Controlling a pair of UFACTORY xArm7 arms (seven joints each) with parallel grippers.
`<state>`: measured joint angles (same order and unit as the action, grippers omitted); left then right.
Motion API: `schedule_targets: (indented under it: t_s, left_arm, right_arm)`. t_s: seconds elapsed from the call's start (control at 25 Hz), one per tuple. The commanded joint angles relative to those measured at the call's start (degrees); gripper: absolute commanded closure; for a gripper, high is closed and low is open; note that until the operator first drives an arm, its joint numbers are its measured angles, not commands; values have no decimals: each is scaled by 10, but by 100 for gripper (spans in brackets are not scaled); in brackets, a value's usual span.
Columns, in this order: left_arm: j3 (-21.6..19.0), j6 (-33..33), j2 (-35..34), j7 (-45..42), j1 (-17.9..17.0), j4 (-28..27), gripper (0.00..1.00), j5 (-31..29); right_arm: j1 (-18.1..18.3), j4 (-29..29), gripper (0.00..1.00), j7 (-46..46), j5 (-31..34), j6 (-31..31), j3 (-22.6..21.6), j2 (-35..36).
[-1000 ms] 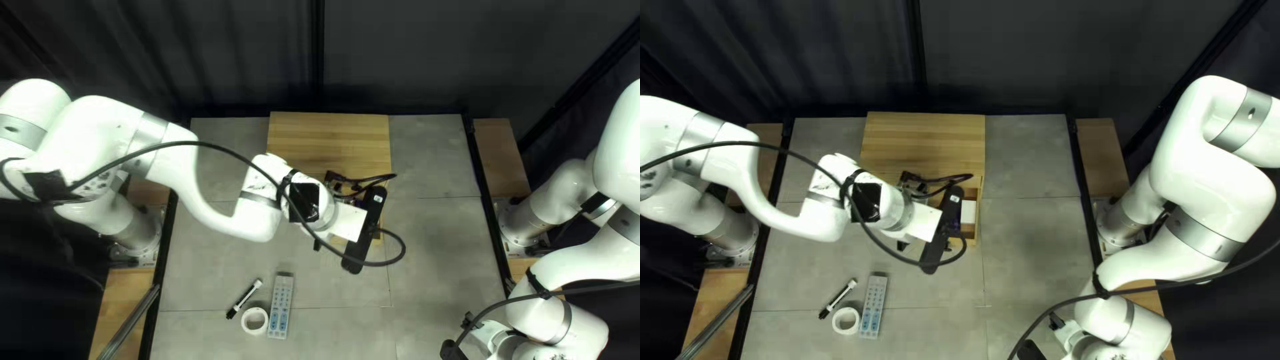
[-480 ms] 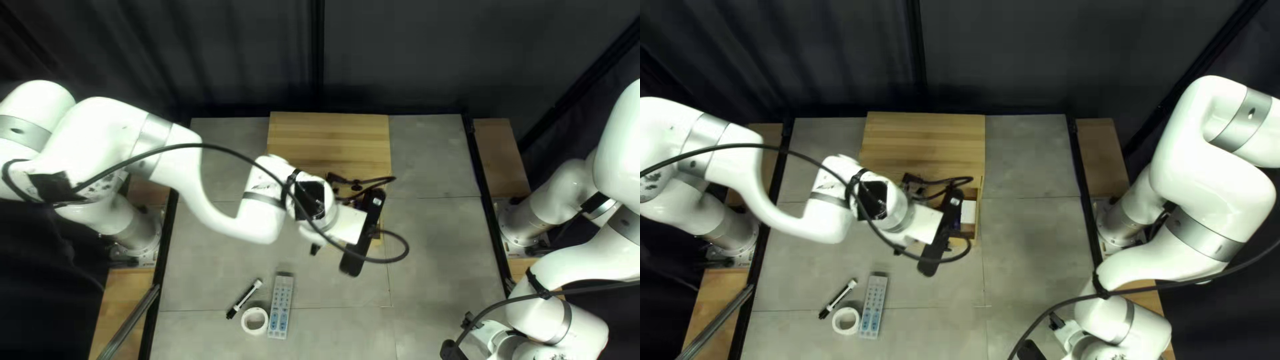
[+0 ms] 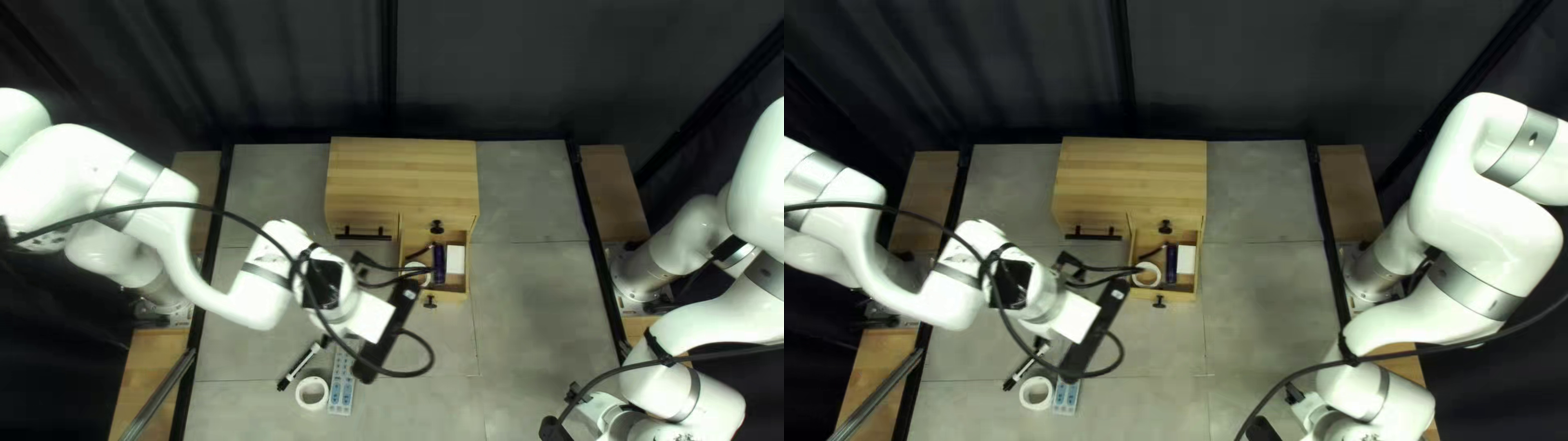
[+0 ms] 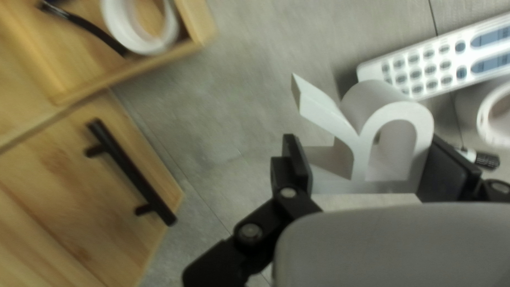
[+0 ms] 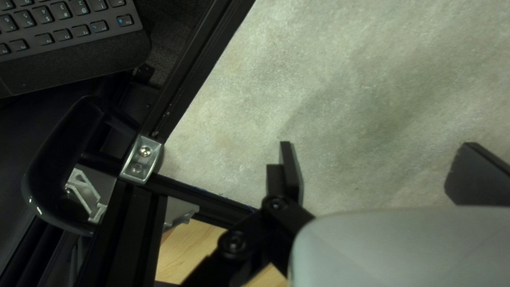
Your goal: Open drawers and place objects into drawer and close
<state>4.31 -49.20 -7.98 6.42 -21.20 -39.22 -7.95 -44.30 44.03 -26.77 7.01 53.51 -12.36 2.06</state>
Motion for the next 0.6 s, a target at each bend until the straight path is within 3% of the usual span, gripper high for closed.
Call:
schedule_targets:
  t_s: [0.04,0.24,0.6]
  left_arm:
    - [13,54,-19,-21,15,64,100,2]
    - [8,64,-48,-47,16,103,100,3]
    - [-9,116,-31,-83,4,129,100,9]
  right_arm:
    - [0,0,0,0,0,0,0,0]
    - [0,0,0,0,0,0,0,0]
    - [0,0,0,0,0,0,0,0]
